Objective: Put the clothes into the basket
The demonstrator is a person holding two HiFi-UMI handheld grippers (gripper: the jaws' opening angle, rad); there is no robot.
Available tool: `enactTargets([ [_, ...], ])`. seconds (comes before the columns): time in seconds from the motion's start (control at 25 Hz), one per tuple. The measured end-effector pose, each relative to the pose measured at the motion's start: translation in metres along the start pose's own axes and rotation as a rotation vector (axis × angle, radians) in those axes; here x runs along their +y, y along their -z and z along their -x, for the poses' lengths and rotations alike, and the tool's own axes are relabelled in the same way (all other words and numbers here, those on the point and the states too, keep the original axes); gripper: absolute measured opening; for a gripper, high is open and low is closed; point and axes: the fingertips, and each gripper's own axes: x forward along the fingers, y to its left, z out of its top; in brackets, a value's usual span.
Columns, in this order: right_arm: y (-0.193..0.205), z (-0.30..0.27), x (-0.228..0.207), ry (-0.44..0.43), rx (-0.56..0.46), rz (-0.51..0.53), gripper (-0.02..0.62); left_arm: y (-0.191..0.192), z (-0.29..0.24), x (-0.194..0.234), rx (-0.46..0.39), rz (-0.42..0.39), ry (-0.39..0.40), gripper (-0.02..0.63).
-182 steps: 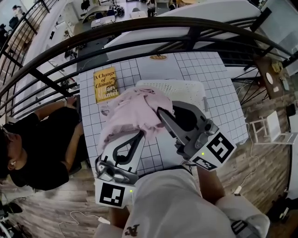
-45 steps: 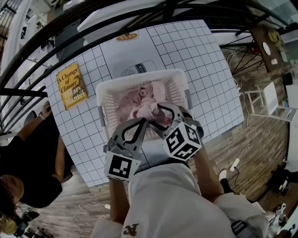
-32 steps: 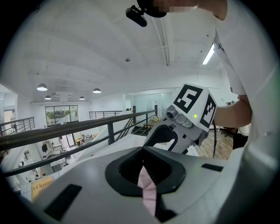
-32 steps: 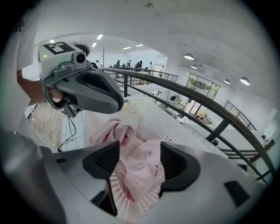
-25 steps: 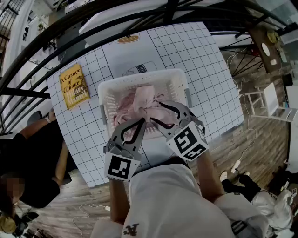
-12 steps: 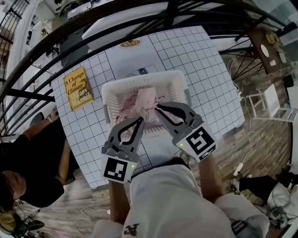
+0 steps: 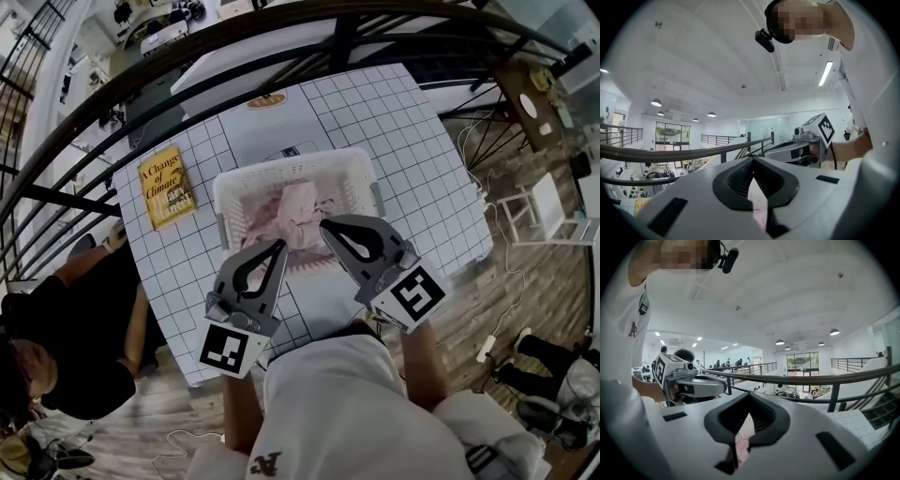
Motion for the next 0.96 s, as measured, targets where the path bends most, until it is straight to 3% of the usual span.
enactTargets([
  [0.96,-0.006,0.008,0.018,0.024,-0.016,0.0,0.015,-0.009,0.02,-0.004,-0.029,0.001,-0.018,0.003],
])
